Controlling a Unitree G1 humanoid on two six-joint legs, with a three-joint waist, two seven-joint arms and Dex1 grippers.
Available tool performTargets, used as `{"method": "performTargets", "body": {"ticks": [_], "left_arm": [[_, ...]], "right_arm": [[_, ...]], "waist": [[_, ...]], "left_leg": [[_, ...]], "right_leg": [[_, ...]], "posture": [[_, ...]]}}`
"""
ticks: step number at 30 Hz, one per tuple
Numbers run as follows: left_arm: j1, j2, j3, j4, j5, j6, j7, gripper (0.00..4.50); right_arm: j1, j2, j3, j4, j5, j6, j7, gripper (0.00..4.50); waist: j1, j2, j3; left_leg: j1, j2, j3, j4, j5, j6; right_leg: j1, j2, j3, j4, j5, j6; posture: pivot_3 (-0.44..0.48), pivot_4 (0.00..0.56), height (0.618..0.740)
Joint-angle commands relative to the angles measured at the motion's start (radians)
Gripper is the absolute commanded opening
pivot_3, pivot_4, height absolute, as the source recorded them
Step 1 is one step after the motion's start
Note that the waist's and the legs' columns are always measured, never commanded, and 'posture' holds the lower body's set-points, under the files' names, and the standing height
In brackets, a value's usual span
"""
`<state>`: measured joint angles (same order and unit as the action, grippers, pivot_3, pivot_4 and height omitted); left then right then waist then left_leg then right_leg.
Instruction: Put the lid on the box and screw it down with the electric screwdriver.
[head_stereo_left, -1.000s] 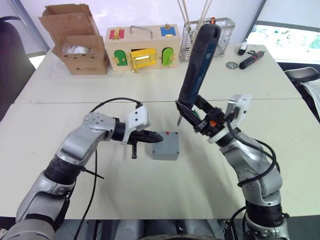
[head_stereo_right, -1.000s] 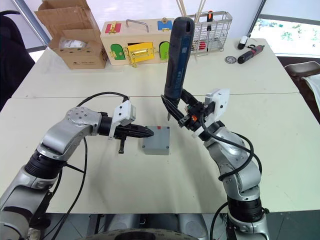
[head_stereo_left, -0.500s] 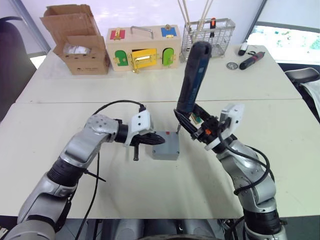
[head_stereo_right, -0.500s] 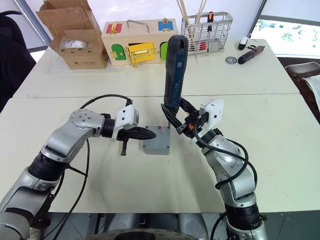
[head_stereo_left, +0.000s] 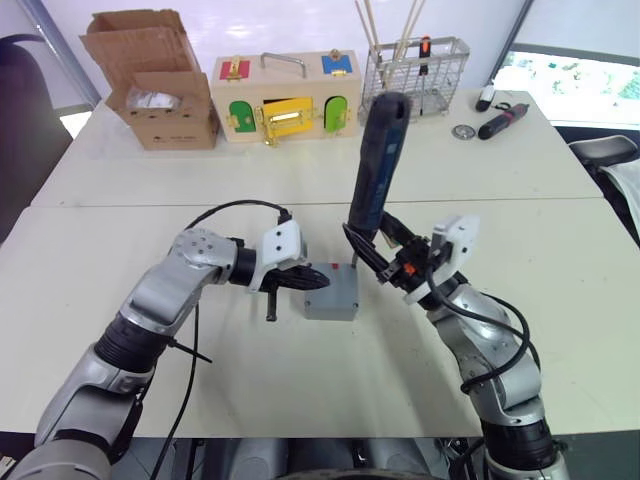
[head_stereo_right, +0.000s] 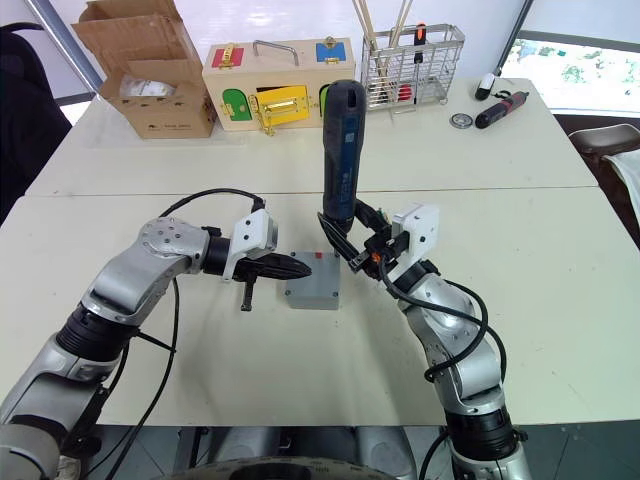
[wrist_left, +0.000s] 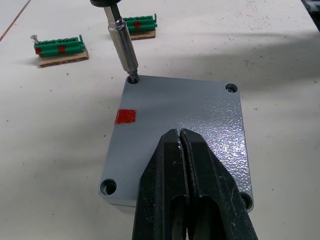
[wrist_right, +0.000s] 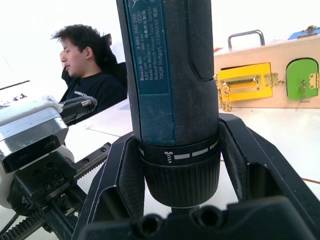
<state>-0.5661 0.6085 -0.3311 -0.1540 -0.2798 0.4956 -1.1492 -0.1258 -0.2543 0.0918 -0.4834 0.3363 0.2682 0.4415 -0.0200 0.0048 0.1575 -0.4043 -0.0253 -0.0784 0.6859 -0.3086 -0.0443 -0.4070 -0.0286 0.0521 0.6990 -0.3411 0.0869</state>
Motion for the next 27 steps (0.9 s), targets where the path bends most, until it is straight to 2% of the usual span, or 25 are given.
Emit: {"method": "performTargets", "body": {"ticks": [1,27], "left_arm": [[0.001,0.014,0.005,-0.007,0.013,0.008,0.002,0.0],[0.003,0.003,0.003,-0.011,0.015,0.011,0.013,0.0]], "right_arm": [[-0.009,0.001,-0.002,0.002,-0.02,-0.047,0.004,1.85],[0.026,0.019,0.045,0.047,-0.078,-0.123,0.003,1.85]], "waist": [[0.0,0.0,0.0],[0.001,0.0,0.0]], "left_leg": [[0.0,0.0,0.0,0.0,0.0,0.0],[0.004,0.0,0.0,0.0,-0.001,0.001]], "right_leg": [[0.0,0.0,0.0,0.0,0.0,0.0],[0.004,0.0,0.0,0.0,0.0,0.0]], "posture": [[0.0,0.15,0.74],[0.0,0.15,0.74]]}}
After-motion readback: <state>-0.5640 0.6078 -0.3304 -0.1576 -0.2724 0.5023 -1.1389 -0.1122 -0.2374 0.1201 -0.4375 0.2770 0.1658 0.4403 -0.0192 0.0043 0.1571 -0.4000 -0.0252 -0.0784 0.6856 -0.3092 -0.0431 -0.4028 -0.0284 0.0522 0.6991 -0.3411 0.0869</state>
